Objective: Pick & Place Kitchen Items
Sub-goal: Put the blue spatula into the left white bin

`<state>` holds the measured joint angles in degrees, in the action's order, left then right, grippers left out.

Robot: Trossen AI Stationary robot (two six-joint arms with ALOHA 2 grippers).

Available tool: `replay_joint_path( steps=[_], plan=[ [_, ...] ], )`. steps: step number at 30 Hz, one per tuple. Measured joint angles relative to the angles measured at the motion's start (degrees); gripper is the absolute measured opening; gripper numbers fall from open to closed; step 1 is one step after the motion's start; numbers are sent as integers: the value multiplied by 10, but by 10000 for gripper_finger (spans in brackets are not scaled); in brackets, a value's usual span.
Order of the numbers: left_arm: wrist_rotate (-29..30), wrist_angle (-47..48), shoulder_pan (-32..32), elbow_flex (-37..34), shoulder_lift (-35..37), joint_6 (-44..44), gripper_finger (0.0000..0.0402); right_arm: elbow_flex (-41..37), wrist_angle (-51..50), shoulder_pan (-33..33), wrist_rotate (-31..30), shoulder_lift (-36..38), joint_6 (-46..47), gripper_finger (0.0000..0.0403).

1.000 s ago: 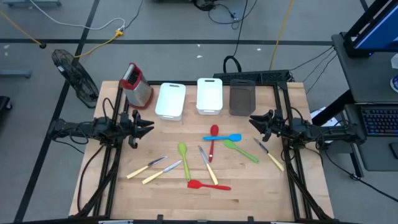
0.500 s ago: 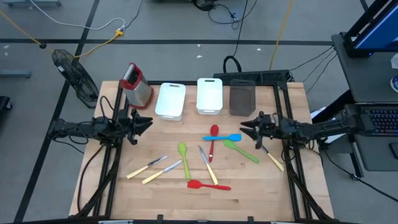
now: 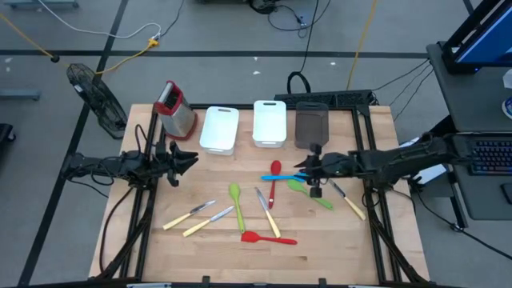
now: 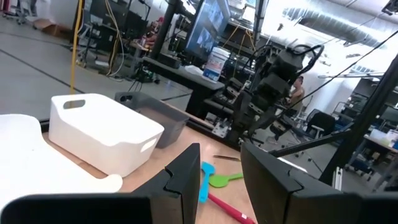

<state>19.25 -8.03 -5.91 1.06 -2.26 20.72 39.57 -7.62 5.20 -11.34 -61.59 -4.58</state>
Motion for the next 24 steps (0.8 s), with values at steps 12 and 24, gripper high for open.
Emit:
replay_joint_path(
  steps=[12, 24],
  plan=[
    [4, 24, 0, 0, 0, 0, 120, 66, -28, -27, 84, -121, -73, 222],
    [4, 27, 0, 0, 0, 0, 120, 95, -56, -64, 85, -235, -65, 306]
  ],
)
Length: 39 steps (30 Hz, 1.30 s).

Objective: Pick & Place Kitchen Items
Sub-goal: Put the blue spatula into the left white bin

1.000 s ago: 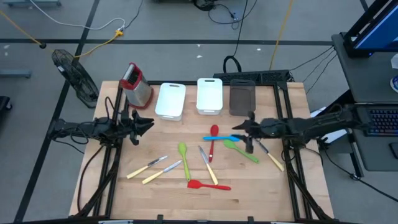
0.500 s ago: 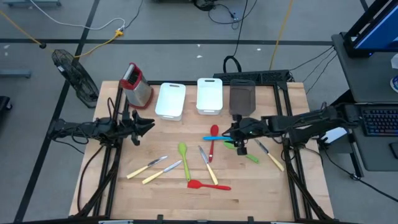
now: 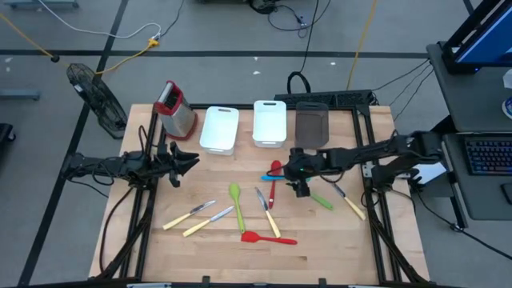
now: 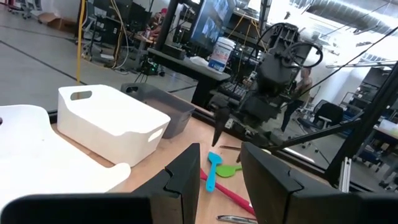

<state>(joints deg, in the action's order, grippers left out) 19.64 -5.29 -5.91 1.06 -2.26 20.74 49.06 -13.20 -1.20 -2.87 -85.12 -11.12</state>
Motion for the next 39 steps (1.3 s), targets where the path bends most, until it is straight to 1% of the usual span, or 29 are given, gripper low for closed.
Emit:
replay_joint_path(
  steps=[6, 8, 14, 17, 23, 31, 34, 39],
  plan=[
    [1, 5, 0, 0, 0, -8, 120, 0, 11, -6, 1, -30, 7, 303],
    [2, 6, 0, 0, 0, -9, 120, 0, 0, -7, 1, -35, 19, 303],
    [5, 9, 0, 0, 0, -12, 120, 0, 12, -14, 3, -52, 54, 302],
    [6, 9, 0, 0, 0, -13, 120, 0, 13, -18, 20, -73, 67, 302],
    [15, 9, 0, 0, 0, -15, 120, 1, 24, -18, 14, -108, 78, 302],
    [15, 9, 0, 0, 0, -15, 120, 0, 32, -30, 22, -107, 134, 302],
    [15, 9, 0, 0, 0, -15, 120, 0, 43, -32, 15, -107, 149, 301],
    [15, 9, 0, 0, 0, -15, 120, 0, 55, -32, 14, -114, 175, 280]
  ],
)
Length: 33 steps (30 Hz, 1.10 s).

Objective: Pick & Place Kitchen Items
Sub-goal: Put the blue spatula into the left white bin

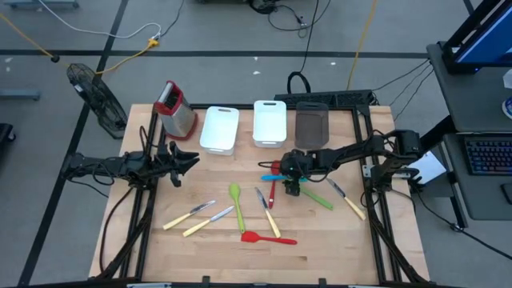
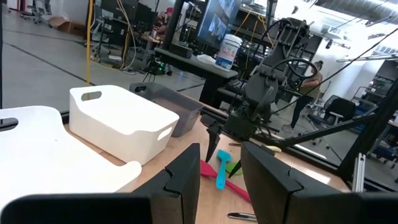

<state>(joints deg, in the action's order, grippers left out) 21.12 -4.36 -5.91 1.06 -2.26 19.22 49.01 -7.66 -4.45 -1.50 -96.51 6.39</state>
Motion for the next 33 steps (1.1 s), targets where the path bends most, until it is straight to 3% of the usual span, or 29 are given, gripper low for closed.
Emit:
replay_joint_path(
  steps=[9, 23, 33],
  plan=[
    [0, 0, 0, 0, 0, 0, 120, 0, -10, 0, 0, 0, 1, 206],
    [0, 0, 0, 0, 0, 0, 120, 0, -16, 0, -19, 0, 15, 31],
    [0, -1, 0, 0, 0, 1, 120, 0, -18, 0, -17, 1, 21, 26]
  ],
)
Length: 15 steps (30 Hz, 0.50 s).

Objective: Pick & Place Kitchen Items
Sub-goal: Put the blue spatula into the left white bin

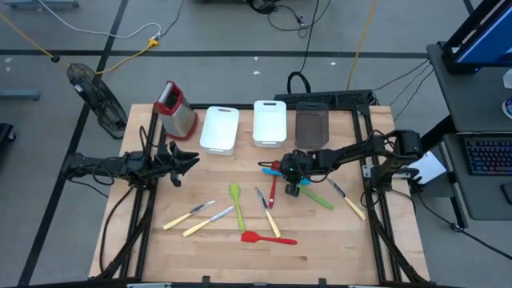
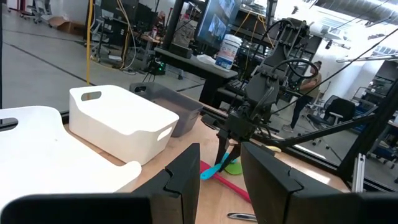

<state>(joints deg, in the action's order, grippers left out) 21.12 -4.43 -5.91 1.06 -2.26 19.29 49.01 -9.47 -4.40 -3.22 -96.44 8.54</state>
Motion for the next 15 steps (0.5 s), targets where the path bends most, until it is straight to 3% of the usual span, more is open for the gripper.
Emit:
replay_joint_path(
  steps=[15],
  plan=[
    [-1, -1, 0, 0, 0, 47, 120, -2, -10, -2, 19, 16, 0, 26]
  ],
)
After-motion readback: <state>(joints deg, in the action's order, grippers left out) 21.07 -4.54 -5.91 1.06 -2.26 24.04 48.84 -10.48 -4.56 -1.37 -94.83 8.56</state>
